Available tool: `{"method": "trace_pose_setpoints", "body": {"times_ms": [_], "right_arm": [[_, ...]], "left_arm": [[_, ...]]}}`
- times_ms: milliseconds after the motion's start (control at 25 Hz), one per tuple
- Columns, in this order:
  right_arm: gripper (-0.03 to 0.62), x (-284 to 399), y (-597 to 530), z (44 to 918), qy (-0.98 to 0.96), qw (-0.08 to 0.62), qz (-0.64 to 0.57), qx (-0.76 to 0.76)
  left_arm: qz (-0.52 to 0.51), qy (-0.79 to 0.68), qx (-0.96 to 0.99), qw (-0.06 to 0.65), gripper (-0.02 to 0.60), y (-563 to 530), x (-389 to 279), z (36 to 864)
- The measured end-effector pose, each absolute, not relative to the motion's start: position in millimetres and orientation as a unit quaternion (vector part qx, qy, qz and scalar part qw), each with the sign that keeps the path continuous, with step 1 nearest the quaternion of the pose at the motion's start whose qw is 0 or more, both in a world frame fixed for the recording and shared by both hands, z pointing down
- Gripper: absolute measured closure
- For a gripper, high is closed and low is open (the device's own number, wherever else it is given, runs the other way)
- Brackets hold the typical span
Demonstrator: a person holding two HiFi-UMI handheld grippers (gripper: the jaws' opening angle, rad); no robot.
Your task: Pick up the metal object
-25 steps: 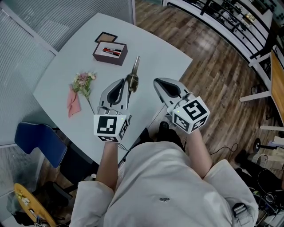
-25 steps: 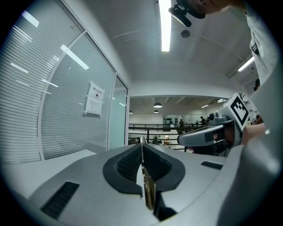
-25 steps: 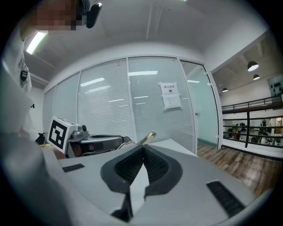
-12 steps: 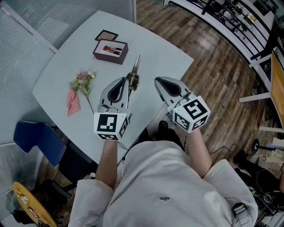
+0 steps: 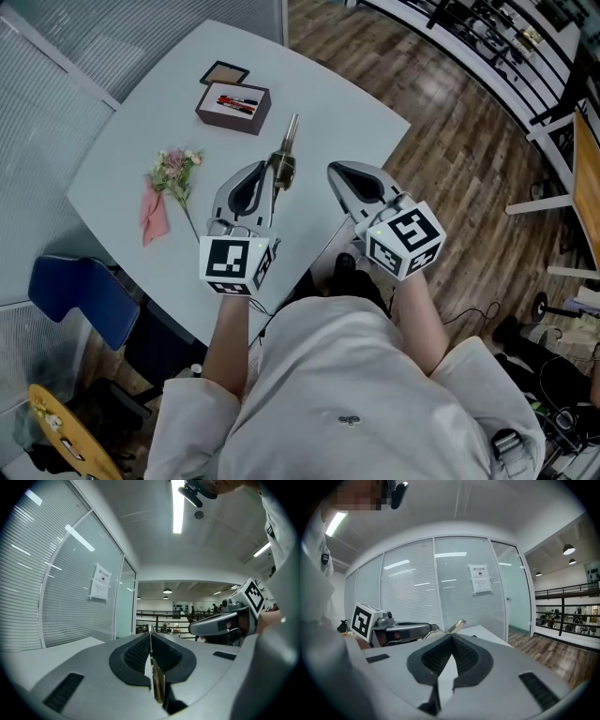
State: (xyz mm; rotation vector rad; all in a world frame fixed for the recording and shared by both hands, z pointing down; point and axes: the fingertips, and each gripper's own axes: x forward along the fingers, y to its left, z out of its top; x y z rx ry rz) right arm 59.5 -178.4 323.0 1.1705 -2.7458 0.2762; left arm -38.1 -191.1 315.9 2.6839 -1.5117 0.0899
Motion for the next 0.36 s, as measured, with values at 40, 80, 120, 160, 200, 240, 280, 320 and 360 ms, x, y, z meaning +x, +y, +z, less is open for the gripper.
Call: {"method": "trace_pose_setpoints", "body": {"times_ms": [40,80,120,160,200,240,280,320,360], "right_arm": [[0.588,59.6,-177.9,323.4,-0.914,0.072,0.092,0.390],[0.588,59.9,-177.6,323.9,-0.913,0.072,0.093,0.390],[0.588,60.3,-177.9,324.3,-0.913,0.072,0.093,0.390],[0.588,60.7,-178.4,324.8,-0.913,0.073,0.093,0.390],[0.588,61.3,-179.2,325.3,-0.913,0.073,0.094,0.390],[0.588,61.8,-180.3,325.6,-0.913,0.073,0.094,0.390],[0.588,62.4,-181.5,325.8,-0.913,0.073,0.094,0.390],[0.588,63.0,-182.8,326.0,-0.913,0.073,0.094,0.390],[0.588,63.6,-184.1,326.1,-0.913,0.073,0.094,0.391]], "left_arm": [[0.029,-0.490,0.871,0.030,0.557,-190.8,-38.0,316.3],[0.029,-0.490,0.871,0.031,0.557,-190.7,-37.8,316.8],[0.029,-0.490,0.871,0.031,0.557,-191.1,-37.5,317.4],[0.030,-0.490,0.871,0.032,0.557,-191.7,-37.0,317.9],[0.030,-0.489,0.871,0.032,0.557,-192.4,-36.5,318.5],[0.031,-0.489,0.871,0.032,0.557,-193.3,-35.9,319.0],[0.031,-0.489,0.871,0.032,0.557,-194.3,-35.3,319.5],[0.032,-0.489,0.871,0.033,0.557,-195.5,-34.6,319.8],[0.032,-0.488,0.871,0.033,0.557,-196.7,-34.0,320.2]]}}
